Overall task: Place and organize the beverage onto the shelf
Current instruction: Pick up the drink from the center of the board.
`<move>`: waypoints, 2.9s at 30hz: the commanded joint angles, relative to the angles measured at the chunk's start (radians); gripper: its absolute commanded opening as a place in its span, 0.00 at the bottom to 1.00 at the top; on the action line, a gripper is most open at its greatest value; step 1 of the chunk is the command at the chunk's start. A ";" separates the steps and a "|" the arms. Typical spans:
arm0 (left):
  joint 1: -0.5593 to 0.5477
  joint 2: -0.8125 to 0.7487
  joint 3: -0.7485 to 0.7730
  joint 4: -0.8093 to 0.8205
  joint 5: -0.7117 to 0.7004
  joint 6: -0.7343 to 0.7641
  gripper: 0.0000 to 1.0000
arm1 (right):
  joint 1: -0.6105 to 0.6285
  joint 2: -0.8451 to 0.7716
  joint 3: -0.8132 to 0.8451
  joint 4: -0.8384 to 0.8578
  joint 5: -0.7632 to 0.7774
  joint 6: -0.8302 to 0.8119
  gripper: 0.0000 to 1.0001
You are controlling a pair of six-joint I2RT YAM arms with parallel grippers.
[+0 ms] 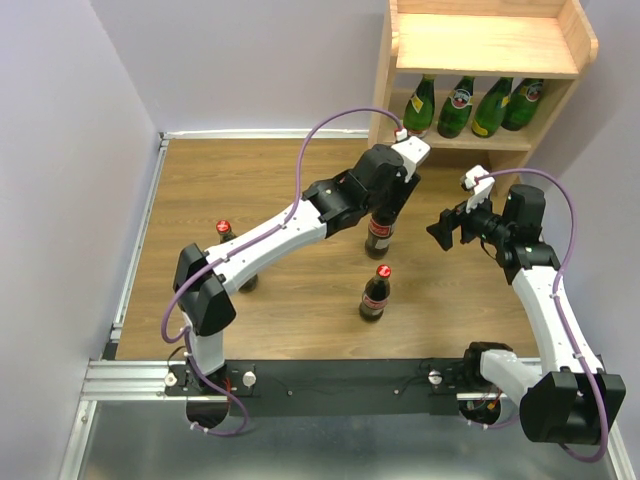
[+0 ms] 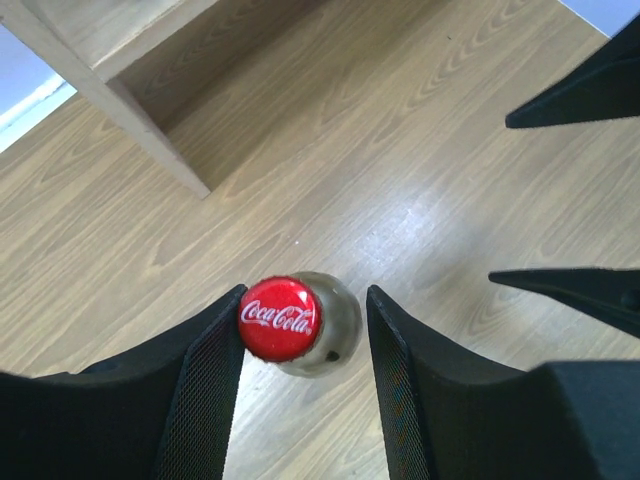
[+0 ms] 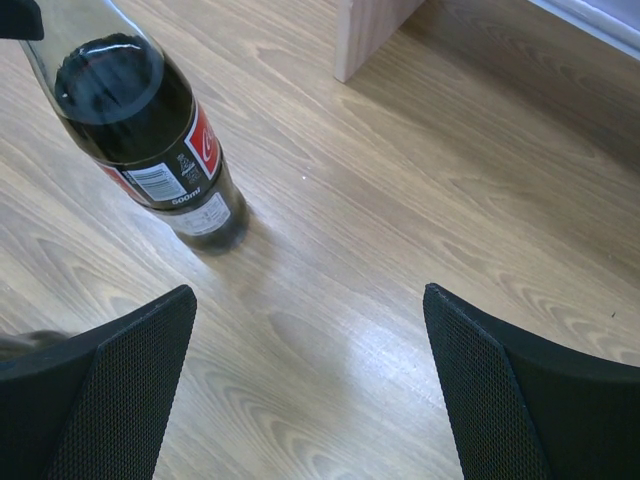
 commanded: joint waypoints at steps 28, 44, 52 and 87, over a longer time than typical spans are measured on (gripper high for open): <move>-0.024 0.044 0.297 -0.073 -0.059 0.030 0.00 | -0.005 0.012 -0.045 -0.032 -0.206 -0.064 1.00; -0.024 0.042 0.493 -0.079 0.011 0.019 0.00 | -0.004 0.098 -0.080 0.041 -0.493 -0.380 1.00; -0.024 0.048 0.518 -0.067 0.030 0.001 0.00 | 0.019 0.198 -0.084 0.295 -0.476 -0.209 1.00; -0.024 0.021 0.531 0.018 0.042 -0.061 0.00 | 0.291 0.285 -0.272 1.199 -0.185 0.258 0.98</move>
